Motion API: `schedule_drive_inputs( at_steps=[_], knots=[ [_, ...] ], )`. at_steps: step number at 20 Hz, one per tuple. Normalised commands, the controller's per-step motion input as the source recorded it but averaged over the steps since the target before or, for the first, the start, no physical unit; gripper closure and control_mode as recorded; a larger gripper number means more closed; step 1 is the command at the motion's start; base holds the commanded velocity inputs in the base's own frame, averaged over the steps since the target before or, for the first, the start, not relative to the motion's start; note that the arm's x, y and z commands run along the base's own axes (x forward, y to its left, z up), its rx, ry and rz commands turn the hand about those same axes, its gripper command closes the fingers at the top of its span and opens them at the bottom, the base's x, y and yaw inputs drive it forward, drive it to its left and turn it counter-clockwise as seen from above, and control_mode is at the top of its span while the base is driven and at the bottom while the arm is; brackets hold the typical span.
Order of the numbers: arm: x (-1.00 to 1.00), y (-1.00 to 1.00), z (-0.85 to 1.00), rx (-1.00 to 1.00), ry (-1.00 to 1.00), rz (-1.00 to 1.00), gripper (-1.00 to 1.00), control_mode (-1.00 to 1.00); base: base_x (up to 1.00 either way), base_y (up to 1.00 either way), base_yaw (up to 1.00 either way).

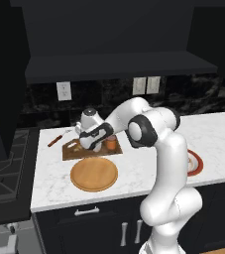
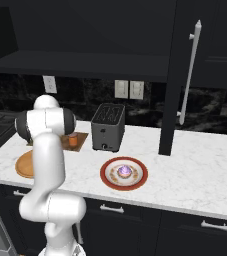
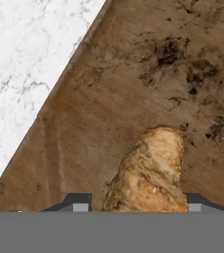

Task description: From the different types of pastries on the counter, select a croissant and place it on the cutting board. Then retrieve a jar of jam from the cabinet and place it alongside the croissant on the cutting board.

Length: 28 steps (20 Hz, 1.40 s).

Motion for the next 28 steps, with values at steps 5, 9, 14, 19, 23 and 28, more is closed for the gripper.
schedule_drive_inputs(
  at_steps=[5,9,14,19,23,28],
  knots=[
    [0.2,0.0,-0.38,-0.01,0.07,0.0,-1.0,-1.0,0.0,0.0,0.0],
    [0.12,0.0,-0.18,0.0,0.11,0.0,-1.0,-1.0,0.0,0.0,0.0],
    [0.04,0.0,-0.13,0.0,0.22,0.0,-1.0,-1.0,0.0,0.0,0.0],
    [-0.36,-0.09,0.51,0.1,0.08,0.0,-1.0,-1.0,0.0,0.0,0.0],
    [-0.3,-0.01,1.0,0.08,0.0,0.0,-1.0,-1.0,0.0,0.0,0.0],
    [-0.66,0.15,0.47,0.0,0.0,0.0,-1.0,-1.0,0.0,0.0,0.0]
  ],
)
